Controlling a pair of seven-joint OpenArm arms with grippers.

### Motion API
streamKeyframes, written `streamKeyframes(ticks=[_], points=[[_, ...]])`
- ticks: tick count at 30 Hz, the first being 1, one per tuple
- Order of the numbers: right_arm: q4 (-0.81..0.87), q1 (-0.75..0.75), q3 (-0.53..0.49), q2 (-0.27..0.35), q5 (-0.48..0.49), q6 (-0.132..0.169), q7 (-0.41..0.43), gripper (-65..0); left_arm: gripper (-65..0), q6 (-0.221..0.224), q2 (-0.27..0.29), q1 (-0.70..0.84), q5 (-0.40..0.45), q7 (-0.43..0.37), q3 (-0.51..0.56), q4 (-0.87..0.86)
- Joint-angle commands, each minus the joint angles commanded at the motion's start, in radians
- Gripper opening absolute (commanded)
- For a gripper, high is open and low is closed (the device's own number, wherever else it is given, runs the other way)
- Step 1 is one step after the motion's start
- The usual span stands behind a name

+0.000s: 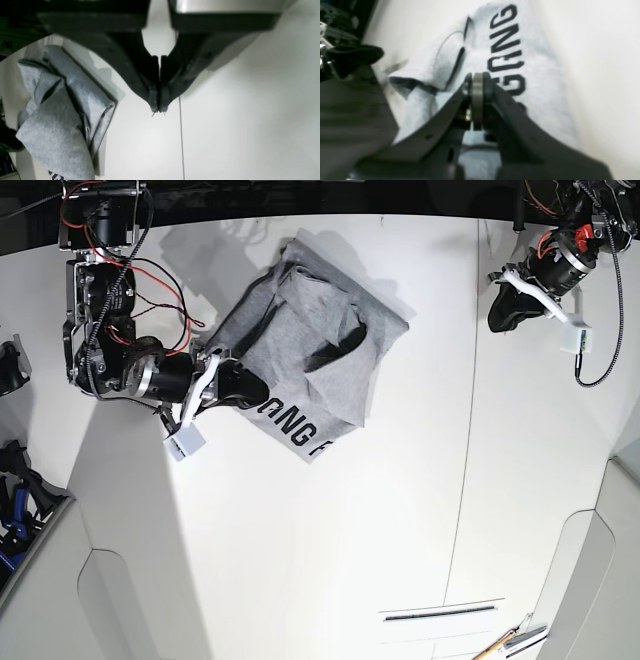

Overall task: Fold the T-shirt properly
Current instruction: 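Lay the folded end down and open the right gripper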

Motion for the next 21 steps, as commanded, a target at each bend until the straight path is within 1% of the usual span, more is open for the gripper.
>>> streamKeyframes(ticks=[2, 6, 8, 11, 15, 17, 19, 21], points=[[-0.003, 0.003, -0.039, -0.003, 0.016, 0.0, 0.006, -65.0, -65.0, 0.0, 0.0, 0.0, 0.0, 0.007, 0.0, 0.0], [-0.006, 0.029, -0.147, -0.032, -0.029, 0.0, 0.011, -65.0, -65.0, 0.0, 0.0, 0.0, -0.001, 0.007, 0.0, 0.0], [-0.006, 0.039, -0.203, -0.055, -0.038, -0.002, 0.01, -65.0, -65.0, 0.0, 0.0, 0.0, -0.007, 0.008, 0.0, 0.0], [-0.006, 0.039, -0.251, -0.112, -0.045, -0.001, 0.018, -65.0, -65.0, 0.0, 0.0, 0.0, -0.026, 0.014, 0.0, 0.0], [-0.006, 0.055, -0.266, -0.21, -0.056, 0.0, 0.028, -65.0, -65.0, 0.0, 0.0, 0.0, -0.025, 0.014, 0.0, 0.0], [-0.006, 0.072, -0.266, -0.243, -0.056, -0.001, 0.023, -65.0, -65.0, 0.0, 0.0, 0.0, -0.025, 0.014, 0.0, 0.0], [-0.006, 0.09, -0.266, -0.258, -0.055, -0.001, 0.013, -65.0, -65.0, 0.0, 0.0, 0.0, -0.025, 0.015, 0.0, 0.0], [-0.006, 0.106, -0.262, -0.256, -0.056, -0.001, -0.002, -65.0, -65.0, 0.0, 0.0, 0.0, -0.025, 0.016, 0.0, 0.0]])
